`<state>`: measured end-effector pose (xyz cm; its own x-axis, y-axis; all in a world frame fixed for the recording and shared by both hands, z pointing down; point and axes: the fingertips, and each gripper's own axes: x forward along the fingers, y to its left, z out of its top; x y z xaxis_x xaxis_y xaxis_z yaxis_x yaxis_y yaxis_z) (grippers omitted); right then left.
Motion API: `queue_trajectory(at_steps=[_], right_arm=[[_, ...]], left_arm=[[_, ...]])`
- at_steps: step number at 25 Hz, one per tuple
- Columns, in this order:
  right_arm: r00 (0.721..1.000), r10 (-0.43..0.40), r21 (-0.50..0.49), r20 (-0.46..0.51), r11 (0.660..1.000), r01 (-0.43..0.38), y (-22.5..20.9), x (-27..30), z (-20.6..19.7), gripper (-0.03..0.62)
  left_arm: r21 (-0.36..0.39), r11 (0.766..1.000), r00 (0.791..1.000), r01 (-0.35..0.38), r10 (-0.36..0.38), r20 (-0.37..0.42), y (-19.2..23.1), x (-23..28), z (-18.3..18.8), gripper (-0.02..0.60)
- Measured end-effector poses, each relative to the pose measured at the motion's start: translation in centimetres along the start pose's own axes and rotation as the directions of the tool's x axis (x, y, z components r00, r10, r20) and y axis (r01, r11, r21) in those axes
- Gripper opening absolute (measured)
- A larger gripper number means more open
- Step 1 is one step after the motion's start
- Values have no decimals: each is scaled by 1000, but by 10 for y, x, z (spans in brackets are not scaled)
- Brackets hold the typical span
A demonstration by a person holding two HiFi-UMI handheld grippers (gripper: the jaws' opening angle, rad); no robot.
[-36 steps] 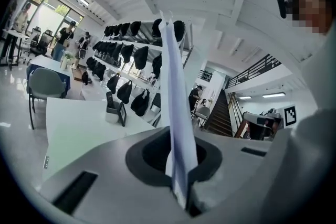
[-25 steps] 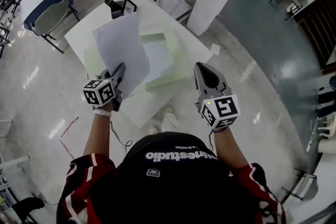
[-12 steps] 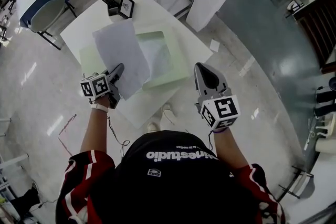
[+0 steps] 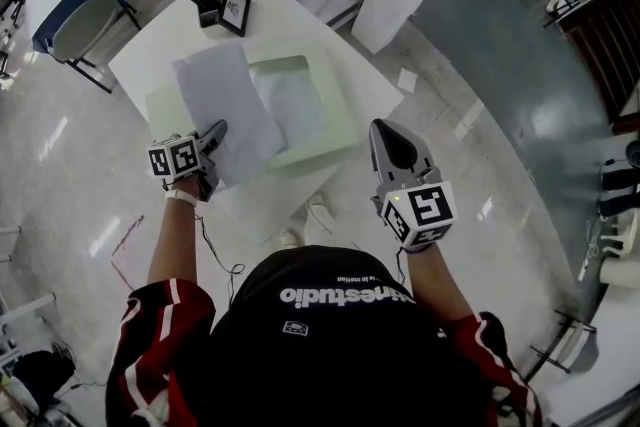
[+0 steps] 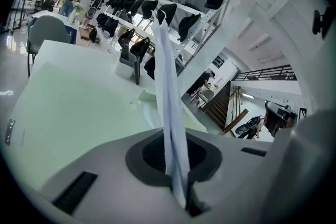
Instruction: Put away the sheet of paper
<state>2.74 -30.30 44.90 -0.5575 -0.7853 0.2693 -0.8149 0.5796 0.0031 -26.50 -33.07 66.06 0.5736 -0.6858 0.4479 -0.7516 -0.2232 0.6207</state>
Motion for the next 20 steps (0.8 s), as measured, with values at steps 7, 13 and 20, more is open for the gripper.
queue_trajectory(at_steps=[7,13,20], right_arm=[[1000,0,7,-15,1000,0,-2,1,-7,-8],[1000,3,12,-12,1000,-3,0,1,-7,-8],[1000,5,9,-14,1000,-5,4,-1,-8,-8]], left_arm=[[-67,996,998,54,-57,-38,21,13,-9,5],[-132,989,996,59,-67,-55,32,8,-29,5],[-162,985,996,59,-70,-62,31,3,-43,5]])
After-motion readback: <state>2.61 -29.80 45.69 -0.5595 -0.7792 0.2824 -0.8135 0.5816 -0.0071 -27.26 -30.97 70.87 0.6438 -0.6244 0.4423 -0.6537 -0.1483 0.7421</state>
